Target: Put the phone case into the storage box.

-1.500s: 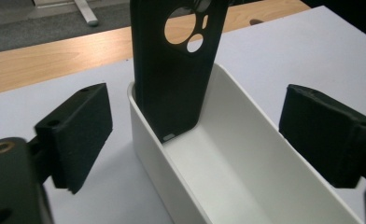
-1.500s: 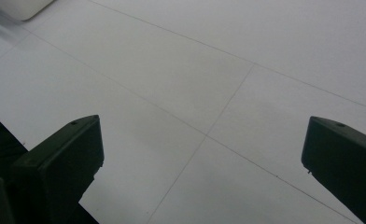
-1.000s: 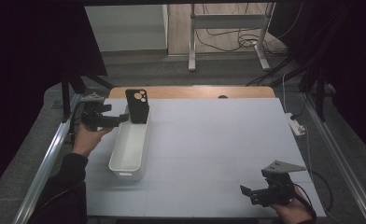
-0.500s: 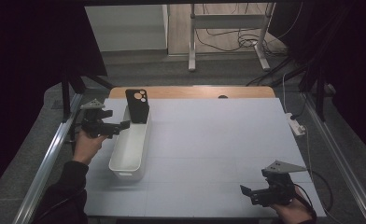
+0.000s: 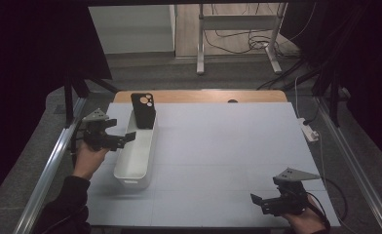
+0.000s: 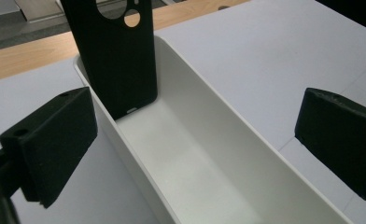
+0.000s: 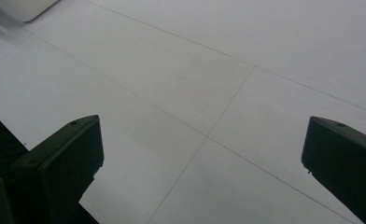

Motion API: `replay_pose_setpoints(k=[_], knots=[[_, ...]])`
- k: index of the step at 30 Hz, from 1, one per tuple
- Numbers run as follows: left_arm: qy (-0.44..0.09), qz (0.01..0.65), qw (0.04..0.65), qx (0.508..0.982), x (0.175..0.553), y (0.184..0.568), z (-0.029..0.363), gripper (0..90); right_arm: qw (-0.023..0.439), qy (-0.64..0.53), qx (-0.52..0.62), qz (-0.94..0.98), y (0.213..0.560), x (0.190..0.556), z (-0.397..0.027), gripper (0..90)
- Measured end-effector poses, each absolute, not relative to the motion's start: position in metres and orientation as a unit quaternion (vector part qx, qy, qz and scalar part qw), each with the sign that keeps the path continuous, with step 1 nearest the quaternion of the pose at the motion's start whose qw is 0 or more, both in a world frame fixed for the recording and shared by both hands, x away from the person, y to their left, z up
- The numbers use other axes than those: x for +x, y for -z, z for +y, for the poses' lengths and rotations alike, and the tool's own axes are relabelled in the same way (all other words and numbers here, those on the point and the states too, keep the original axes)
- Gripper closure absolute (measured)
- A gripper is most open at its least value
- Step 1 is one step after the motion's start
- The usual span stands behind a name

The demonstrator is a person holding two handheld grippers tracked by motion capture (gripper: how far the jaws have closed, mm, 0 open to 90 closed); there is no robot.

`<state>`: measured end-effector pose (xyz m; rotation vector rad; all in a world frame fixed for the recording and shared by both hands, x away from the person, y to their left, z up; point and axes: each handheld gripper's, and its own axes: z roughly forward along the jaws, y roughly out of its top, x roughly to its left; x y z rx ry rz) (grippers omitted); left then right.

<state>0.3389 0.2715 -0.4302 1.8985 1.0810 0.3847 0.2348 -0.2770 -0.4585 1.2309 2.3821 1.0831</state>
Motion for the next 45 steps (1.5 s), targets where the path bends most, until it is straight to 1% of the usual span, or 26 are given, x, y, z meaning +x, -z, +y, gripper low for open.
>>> replay_pose_setpoints(k=[6,16,24,30,45], knots=[[-0.164,0.423,0.44,0.775,0.327,0.43,0.267,0.0,0.123,-0.371,0.423,0.818,0.459,0.235,-0.277,0.0],[-0.162,0.413,0.443,0.779,0.307,0.43,0.261,0.0,0.122,-0.369,0.421,0.819,0.459,0.235,-0.276,0.0],[-0.155,0.392,0.441,0.792,0.293,0.429,0.254,0.1,0.122,-0.368,0.42,0.821,0.459,0.235,-0.276,0.0],[-0.165,0.377,0.44,0.798,0.285,0.428,0.25,0.8,0.122,-0.367,0.419,0.821,0.459,0.235,-0.276,0.0],[-0.166,0.384,0.447,0.791,0.259,0.427,0.253,0.0,0.12,-0.368,0.421,0.82,0.459,0.236,-0.276,0.0]])
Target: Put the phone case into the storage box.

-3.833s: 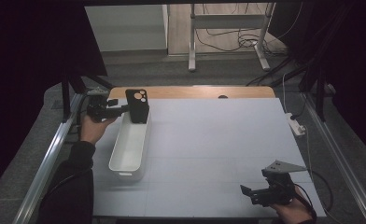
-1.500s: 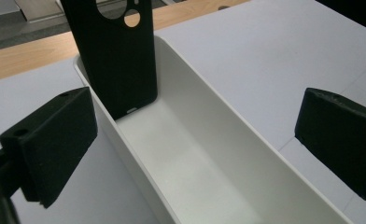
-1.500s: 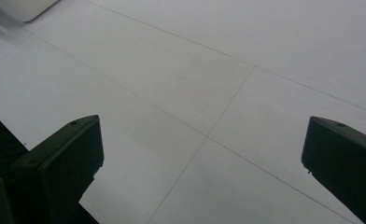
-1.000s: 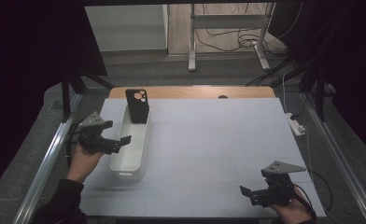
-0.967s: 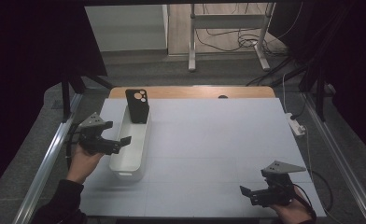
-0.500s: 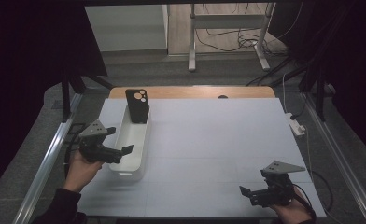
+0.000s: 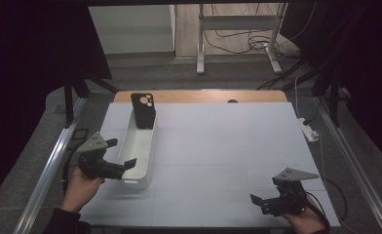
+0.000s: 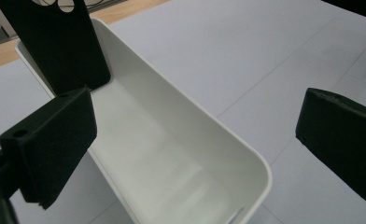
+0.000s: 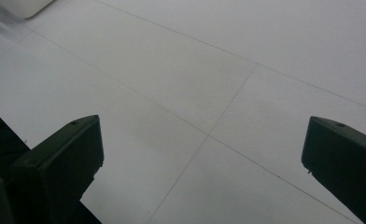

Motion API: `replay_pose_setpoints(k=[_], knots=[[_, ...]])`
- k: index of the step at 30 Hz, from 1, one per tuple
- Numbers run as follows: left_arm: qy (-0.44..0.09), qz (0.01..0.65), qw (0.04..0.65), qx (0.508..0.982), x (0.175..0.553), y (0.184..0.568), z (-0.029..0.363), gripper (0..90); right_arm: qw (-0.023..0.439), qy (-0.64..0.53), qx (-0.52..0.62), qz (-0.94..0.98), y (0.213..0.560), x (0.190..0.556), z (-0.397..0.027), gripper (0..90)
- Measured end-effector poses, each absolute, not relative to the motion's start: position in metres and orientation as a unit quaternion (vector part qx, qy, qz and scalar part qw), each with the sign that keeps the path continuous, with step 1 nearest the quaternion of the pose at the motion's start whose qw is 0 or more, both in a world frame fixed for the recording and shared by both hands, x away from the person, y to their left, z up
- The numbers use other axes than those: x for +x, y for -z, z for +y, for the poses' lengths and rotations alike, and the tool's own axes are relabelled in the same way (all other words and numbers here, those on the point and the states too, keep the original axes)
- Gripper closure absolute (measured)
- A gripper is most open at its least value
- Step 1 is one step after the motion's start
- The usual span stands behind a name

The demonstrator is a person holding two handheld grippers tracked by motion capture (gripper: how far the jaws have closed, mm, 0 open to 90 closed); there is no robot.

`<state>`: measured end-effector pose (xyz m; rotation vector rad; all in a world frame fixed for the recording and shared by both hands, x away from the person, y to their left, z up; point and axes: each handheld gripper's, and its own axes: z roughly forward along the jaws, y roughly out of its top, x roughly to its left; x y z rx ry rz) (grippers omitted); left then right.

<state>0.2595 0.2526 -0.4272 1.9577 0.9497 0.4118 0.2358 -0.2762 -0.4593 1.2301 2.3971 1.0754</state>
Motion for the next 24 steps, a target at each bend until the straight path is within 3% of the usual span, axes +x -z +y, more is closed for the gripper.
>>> replay_pose_setpoints(k=[24], knots=[[-0.19,0.417,0.437,0.774,0.211,0.435,0.271,0.0,0.122,-0.367,0.422,0.82,0.459,0.236,-0.276,0.0]])
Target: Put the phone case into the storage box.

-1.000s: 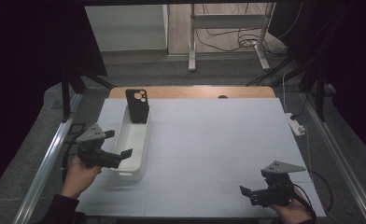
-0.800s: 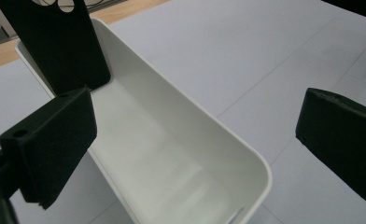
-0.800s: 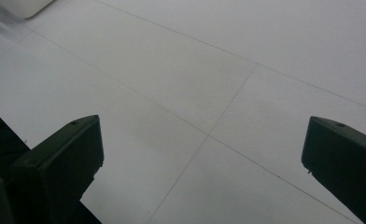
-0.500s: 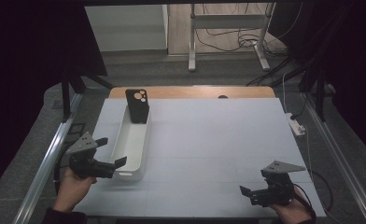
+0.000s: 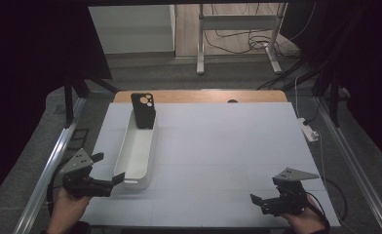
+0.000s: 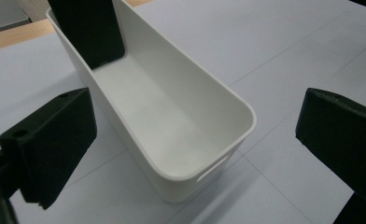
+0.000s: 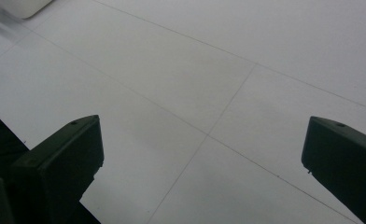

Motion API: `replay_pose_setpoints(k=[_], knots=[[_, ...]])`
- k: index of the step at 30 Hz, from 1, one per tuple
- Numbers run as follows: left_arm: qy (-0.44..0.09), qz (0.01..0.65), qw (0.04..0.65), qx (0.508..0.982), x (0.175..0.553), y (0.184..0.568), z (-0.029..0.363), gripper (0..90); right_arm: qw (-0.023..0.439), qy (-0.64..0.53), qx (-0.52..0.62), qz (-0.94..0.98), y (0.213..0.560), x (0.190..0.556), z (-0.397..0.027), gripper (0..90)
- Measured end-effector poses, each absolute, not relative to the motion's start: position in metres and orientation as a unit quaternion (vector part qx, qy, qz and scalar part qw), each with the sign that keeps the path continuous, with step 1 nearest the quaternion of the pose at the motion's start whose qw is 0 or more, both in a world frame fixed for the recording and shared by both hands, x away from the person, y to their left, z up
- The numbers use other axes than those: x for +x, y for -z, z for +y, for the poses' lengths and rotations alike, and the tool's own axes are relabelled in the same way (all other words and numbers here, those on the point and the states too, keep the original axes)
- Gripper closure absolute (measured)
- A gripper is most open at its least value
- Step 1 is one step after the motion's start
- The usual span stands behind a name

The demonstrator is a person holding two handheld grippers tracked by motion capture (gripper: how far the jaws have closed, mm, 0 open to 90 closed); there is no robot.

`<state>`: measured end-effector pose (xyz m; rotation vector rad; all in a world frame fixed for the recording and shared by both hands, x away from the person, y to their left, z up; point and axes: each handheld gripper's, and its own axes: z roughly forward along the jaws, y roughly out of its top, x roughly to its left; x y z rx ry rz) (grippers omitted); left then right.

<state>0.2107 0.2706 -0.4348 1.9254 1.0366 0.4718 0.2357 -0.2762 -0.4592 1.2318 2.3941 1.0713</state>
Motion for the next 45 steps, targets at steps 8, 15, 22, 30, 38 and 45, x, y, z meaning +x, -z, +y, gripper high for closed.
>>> replay_pose_setpoints(k=[8,15,22,30,38,45], knots=[[-0.19,0.424,0.43,0.774,0.2,0.442,0.276,0.0,0.122,-0.367,0.422,0.82,0.459,0.236,-0.276,0.0],[-0.189,0.432,0.428,0.771,0.19,0.447,0.281,0.0,0.122,-0.367,0.423,0.82,0.459,0.236,-0.276,0.0],[-0.191,0.437,0.421,0.772,0.183,0.452,0.282,0.0,0.122,-0.366,0.423,0.82,0.459,0.236,-0.276,0.0],[-0.193,0.44,0.414,0.773,0.176,0.456,0.281,0.0,0.122,-0.366,0.423,0.82,0.459,0.236,-0.276,0.0],[-0.193,0.442,0.404,0.777,0.173,0.46,0.279,0.0,0.122,-0.366,0.423,0.82,0.459,0.236,-0.276,0.0],[-0.19,0.445,0.397,0.78,0.172,0.463,0.279,0.0,0.122,-0.366,0.423,0.82,0.459,0.236,-0.276,0.0]])
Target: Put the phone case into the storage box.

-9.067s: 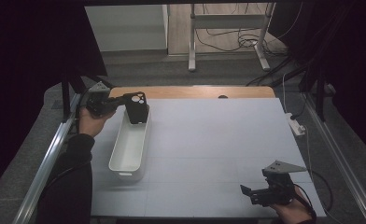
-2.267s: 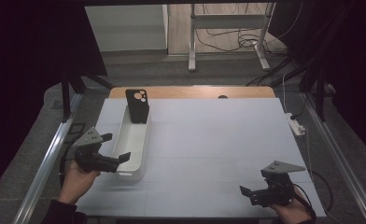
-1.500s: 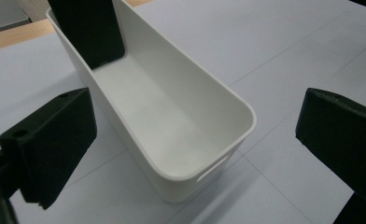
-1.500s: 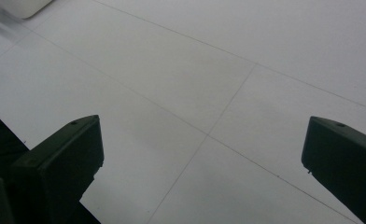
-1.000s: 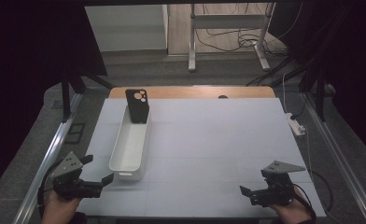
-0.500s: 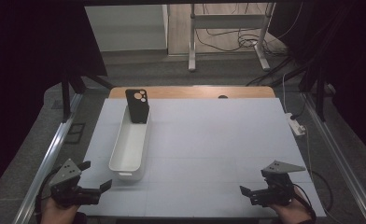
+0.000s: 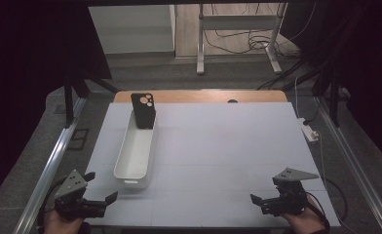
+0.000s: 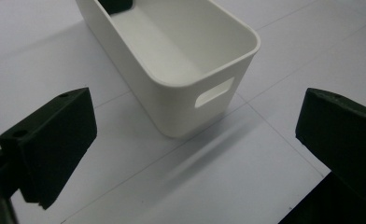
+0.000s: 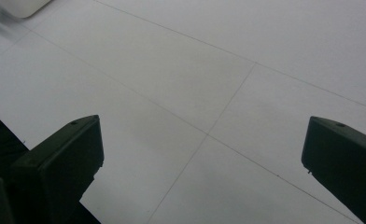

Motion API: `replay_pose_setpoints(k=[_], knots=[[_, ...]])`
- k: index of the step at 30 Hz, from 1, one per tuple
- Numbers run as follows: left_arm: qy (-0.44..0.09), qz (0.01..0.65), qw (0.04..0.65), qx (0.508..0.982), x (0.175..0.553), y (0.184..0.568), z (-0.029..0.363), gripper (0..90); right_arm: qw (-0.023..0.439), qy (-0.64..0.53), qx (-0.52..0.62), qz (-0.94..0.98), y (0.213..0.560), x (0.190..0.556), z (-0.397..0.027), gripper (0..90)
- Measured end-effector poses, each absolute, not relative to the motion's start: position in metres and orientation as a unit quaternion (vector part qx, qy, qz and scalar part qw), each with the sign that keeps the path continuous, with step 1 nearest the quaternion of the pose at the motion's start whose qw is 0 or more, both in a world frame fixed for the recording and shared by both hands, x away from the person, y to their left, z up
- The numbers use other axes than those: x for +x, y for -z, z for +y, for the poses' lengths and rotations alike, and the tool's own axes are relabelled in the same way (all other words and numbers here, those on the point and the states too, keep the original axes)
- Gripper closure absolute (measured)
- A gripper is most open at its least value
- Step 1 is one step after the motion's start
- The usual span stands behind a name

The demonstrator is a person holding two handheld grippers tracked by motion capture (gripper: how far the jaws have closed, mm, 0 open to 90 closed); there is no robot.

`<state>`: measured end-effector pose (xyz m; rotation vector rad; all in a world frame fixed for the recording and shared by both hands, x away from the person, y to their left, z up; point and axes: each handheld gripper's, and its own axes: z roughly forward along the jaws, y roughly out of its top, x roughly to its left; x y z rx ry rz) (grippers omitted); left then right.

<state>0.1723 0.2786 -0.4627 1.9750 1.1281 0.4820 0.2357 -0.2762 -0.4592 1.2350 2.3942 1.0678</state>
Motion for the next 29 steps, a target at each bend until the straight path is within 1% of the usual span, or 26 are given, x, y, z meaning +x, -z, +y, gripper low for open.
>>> replay_pose_setpoints(k=[13,21,29], knots=[[-0.189,0.449,0.381,0.786,0.1736,0.4661,0.2764,0.0,0.121,-0.366,0.423,0.82,0.4592,0.2356,-0.276,0.0],[-0.19,0.448,0.351,0.8,0.1768,0.4681,0.27,0.0,0.12,-0.364,0.424,0.821,0.4591,0.2353,-0.2755,0.0],[-0.185,0.453,0.348,0.8,0.1787,0.4686,0.2699,0.8,0.121,-0.364,0.421,0.822,0.4595,0.2354,-0.2754,0.0]])
